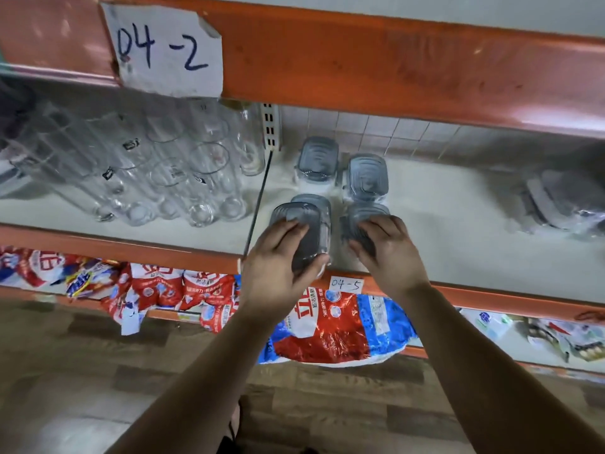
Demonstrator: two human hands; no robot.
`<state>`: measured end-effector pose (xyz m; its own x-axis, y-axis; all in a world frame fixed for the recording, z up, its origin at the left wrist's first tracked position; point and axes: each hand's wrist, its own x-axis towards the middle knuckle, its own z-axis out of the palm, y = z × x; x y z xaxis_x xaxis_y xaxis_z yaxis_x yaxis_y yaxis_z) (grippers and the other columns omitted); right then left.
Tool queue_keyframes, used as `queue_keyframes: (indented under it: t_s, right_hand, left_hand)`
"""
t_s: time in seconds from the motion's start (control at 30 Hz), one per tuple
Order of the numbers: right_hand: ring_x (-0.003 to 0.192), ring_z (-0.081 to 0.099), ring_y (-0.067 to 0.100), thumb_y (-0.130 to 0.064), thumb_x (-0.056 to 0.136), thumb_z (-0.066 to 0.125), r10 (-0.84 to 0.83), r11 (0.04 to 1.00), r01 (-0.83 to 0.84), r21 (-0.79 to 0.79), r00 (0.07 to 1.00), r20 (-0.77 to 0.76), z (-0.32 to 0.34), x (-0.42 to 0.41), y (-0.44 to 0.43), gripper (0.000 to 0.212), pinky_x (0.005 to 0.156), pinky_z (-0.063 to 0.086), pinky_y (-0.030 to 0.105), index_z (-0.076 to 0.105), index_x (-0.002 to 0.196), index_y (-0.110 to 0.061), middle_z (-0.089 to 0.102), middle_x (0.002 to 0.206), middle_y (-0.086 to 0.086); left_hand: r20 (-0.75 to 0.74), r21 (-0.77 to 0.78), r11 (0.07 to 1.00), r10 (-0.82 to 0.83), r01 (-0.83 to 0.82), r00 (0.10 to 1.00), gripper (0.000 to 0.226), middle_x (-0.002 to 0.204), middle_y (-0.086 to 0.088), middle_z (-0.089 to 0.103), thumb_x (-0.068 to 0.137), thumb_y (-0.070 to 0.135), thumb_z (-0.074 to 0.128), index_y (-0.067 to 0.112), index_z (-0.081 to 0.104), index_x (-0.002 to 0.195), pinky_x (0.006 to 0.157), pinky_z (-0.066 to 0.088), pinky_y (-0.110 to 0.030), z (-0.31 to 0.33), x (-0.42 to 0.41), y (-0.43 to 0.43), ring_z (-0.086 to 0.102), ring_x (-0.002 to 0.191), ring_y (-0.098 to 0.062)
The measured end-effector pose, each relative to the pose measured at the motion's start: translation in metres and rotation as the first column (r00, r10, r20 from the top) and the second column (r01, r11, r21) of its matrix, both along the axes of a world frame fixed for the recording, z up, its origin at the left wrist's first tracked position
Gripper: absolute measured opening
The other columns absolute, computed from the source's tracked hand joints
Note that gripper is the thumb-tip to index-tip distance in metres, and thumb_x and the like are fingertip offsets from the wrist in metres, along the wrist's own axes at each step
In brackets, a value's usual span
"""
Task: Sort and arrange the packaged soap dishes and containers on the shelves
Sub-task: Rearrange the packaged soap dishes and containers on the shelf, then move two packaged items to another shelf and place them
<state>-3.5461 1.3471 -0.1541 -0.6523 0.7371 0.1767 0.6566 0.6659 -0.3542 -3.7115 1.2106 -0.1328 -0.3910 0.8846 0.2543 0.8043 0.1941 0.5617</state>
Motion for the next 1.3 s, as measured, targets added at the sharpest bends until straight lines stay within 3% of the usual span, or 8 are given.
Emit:
queue_keyframes:
  t_s: [0.2,0.3,0.5,0.63,0.8,0.93,1.3]
  right_hand:
    - [0.123,0.047,0.029,-0.030,0.099,0.046,-0.049,0.994,0.056,-0.092,0.995,0.081,-0.005,-0.005,0.004,0.035,0.107,0.035,0.048,0.063,0.121,-0.009,0.057,0.129,0.005]
    - [0.120,0.050,0.031,-0.028,0.097,0.053,-0.042,0.997,0.046,-0.059,0.997,0.067,-0.005,0.003,-0.005,0.033,0.105,0.038,0.049,0.063,0.120,-0.006,0.059,0.125,0.008]
    - [0.115,0.054,0.032,-0.013,0.091,0.061,-0.105,0.993,0.104,-0.051,0.994,-0.014,-0.002,0.022,-0.038,0.032,0.099,0.046,0.042,0.063,0.121,-0.001,0.063,0.120,0.014]
    - [0.103,0.058,0.036,-0.009,0.088,0.064,-0.099,0.995,0.097,-0.039,0.994,-0.042,0.009,0.025,-0.058,0.028,0.092,0.050,0.044,0.066,0.115,-0.001,0.065,0.111,0.016]
    - [0.104,0.056,0.035,-0.015,0.090,0.062,-0.087,0.995,0.084,-0.062,0.995,-0.047,0.048,0.027,-0.089,0.031,0.090,0.050,0.046,0.064,0.119,-0.004,0.064,0.115,0.014]
    - [0.104,0.056,0.035,-0.016,0.090,0.062,-0.080,0.994,0.074,-0.076,0.994,-0.080,0.094,0.015,-0.117,0.030,0.090,0.050,0.045,0.065,0.118,-0.006,0.064,0.115,0.013]
    - [0.098,0.059,0.033,-0.014,0.088,0.064,-0.009,0.997,0.030,0.065,0.955,-0.295,0.224,-0.078,-0.195,0.016,0.087,0.049,0.042,0.067,0.102,-0.005,0.066,0.103,0.011]
  left_hand:
    - [-0.130,0.066,0.997,-0.022,0.031,0.991,0.055,0.125,-0.014,0.062,0.086,0.045,0.064,0.002,0.065,0.121,0.101,0.048,-0.042,-0.002,-0.005,0.017,0.055,0.123,-0.028]
    - [-0.170,0.099,0.995,-0.011,0.028,0.985,0.054,0.124,-0.015,0.062,0.087,0.043,0.067,0.001,0.066,0.120,0.102,0.048,-0.042,-0.004,-0.006,0.030,0.055,0.122,-0.030]
    - [-0.279,-0.197,0.979,-0.108,0.053,0.954,0.061,0.145,-0.006,0.047,0.096,0.055,0.045,0.012,0.051,0.138,0.116,0.023,-0.046,-0.013,-0.005,0.043,0.031,0.142,-0.025]
    - [-0.291,-0.133,0.990,-0.085,0.048,0.953,0.056,0.135,-0.008,0.057,0.097,0.049,0.038,0.009,0.061,0.128,0.108,0.033,-0.047,-0.001,-0.001,0.028,0.046,0.132,-0.028]
    - [-0.305,-0.103,0.993,-0.085,0.056,0.949,0.047,0.119,-0.006,0.066,0.095,0.041,0.039,0.010,0.068,0.117,0.095,0.041,-0.043,0.034,0.004,-0.024,0.061,0.110,-0.027]
    - [-0.305,0.075,0.997,-0.004,0.028,0.952,0.030,0.101,-0.003,0.070,0.095,0.028,0.047,0.011,0.071,0.101,0.082,0.044,-0.041,0.077,-0.006,-0.074,0.064,0.090,-0.028]
    - [-0.357,0.165,0.974,0.206,-0.155,0.911,0.030,0.099,-0.003,0.069,0.094,0.025,0.044,0.012,0.071,0.099,0.088,0.038,-0.042,0.198,-0.088,-0.189,0.063,0.091,-0.028]
